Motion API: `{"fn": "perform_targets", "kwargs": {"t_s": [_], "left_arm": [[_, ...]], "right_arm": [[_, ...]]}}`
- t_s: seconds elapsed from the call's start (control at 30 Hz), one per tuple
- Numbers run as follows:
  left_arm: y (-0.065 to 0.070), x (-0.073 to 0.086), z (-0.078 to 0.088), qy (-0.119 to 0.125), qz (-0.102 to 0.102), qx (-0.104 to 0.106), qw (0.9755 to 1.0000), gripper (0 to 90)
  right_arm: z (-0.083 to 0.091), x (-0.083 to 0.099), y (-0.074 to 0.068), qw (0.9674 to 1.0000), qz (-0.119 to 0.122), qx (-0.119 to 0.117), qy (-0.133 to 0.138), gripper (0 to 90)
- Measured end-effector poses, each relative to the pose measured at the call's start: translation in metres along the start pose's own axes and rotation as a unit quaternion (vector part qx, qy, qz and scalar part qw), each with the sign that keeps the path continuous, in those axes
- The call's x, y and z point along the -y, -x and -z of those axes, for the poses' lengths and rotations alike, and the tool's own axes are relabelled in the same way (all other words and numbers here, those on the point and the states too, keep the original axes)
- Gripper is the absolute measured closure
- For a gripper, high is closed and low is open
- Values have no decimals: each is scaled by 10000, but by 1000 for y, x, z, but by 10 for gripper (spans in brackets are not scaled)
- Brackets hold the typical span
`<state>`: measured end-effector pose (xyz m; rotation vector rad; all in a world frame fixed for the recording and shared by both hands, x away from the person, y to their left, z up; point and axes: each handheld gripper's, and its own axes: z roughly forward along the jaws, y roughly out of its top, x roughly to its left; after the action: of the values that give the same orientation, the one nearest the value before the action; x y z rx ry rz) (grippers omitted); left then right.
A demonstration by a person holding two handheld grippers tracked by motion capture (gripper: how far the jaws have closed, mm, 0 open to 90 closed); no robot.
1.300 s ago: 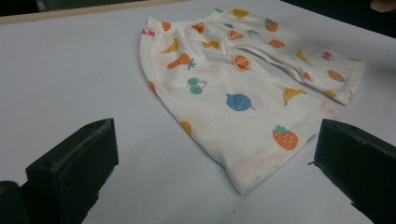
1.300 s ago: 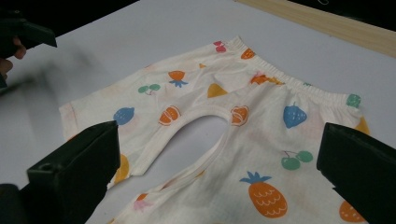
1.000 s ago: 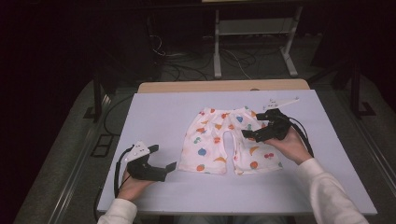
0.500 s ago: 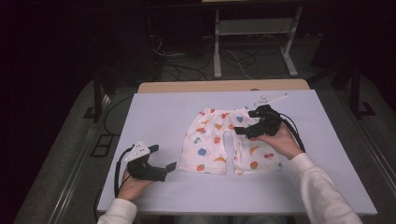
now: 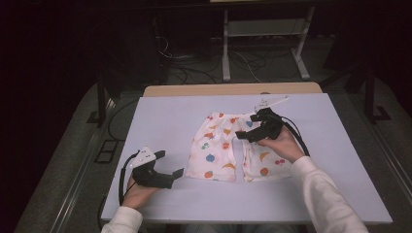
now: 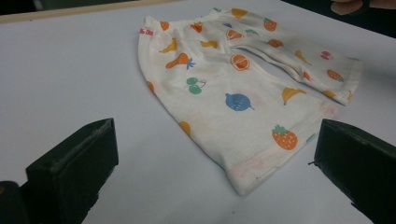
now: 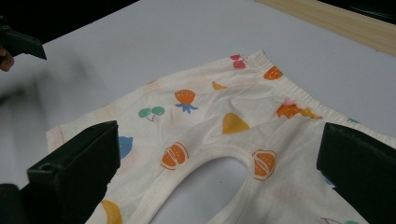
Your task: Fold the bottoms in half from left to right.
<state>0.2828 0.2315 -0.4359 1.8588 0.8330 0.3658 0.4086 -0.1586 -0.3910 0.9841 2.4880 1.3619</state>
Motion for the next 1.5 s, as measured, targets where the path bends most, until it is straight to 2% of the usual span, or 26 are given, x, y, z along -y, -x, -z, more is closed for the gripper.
{"fn": "perform_targets", "kwargs": {"t_s": [0.57,1.03,1.17,1.5], "left_arm": [[1,0,0,30,41,13,10000,0],[1,0,1,50,52,25,10000,0],[1,0,1,58,54,30,10000,0],[1,0,0,61,63,47,10000,0]], "right_arm": [[-32,-14,0,9999,53,-83,-90,0],[-51,-30,2,9998,90,-62,-135,0],[-56,-33,2,9997,162,34,-164,0],[-73,-43,2,9996,179,-7,-221,0]]}}
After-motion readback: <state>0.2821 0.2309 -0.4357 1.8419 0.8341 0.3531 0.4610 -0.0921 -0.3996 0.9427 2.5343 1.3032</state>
